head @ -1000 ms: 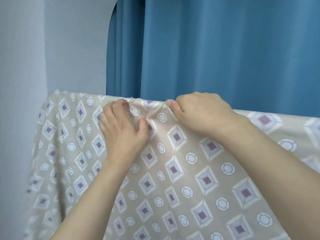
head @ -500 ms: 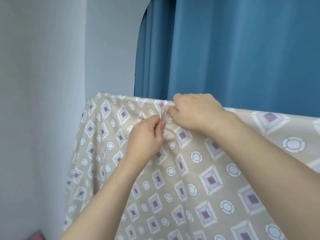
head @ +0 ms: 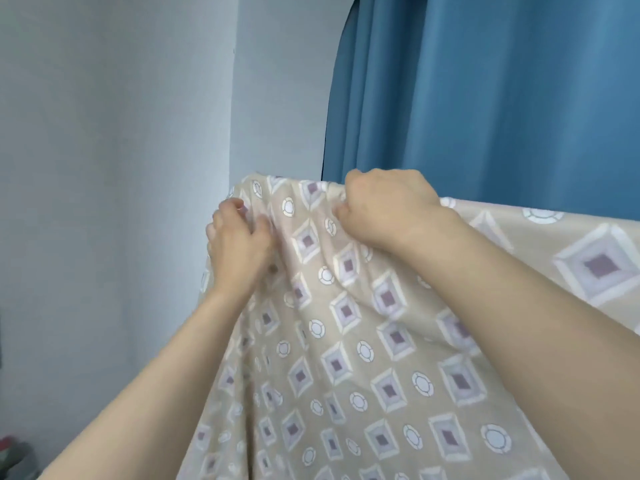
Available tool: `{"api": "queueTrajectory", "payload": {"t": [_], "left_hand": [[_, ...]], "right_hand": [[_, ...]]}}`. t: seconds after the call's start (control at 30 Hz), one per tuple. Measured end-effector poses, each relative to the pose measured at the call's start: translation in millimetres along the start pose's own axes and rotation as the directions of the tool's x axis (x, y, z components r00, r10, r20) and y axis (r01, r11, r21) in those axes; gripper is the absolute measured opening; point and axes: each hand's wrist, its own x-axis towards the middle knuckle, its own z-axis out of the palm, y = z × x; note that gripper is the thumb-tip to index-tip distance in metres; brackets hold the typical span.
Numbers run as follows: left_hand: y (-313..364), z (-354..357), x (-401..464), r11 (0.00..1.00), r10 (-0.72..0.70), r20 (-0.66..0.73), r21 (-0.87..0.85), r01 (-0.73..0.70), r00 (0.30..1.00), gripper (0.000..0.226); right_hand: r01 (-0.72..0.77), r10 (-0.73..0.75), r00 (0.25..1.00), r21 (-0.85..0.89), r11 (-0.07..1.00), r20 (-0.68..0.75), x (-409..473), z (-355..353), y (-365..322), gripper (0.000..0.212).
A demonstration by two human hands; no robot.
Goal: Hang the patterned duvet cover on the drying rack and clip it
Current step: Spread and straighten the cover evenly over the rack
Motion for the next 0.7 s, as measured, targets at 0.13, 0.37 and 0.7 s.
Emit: {"api": "queueTrajectory", "payload": {"t": [0.13, 0.37, 0.7], "left_hand": [[-45.6, 1.2, 36.5, 0.954, -0.080, 0.123, 0.298, 0.040, 0.989, 0.024], [-52.3, 4.6, 38.7, 0.940, 0.066, 0.267, 0.306, -0.150, 0.961, 0.028], [-106.7, 5.1, 14.2, 0.956, 0.096, 0.570, 0.175, -0.235, 0.816, 0.022]], "right_hand": [[-0.012, 0.012, 0.998, 0.002, 1.000, -0.060, 24.9, 13.4, -25.3, 0.017], [0.006, -0.017, 0.988, -0.071, 0.997, -0.156, 64.1, 45.2, -60.2, 0.030], [-0.042, 0.025, 0.977, -0.080, 0.996, -0.212, 118.0, 78.6, -108.2, 0.041]]}}
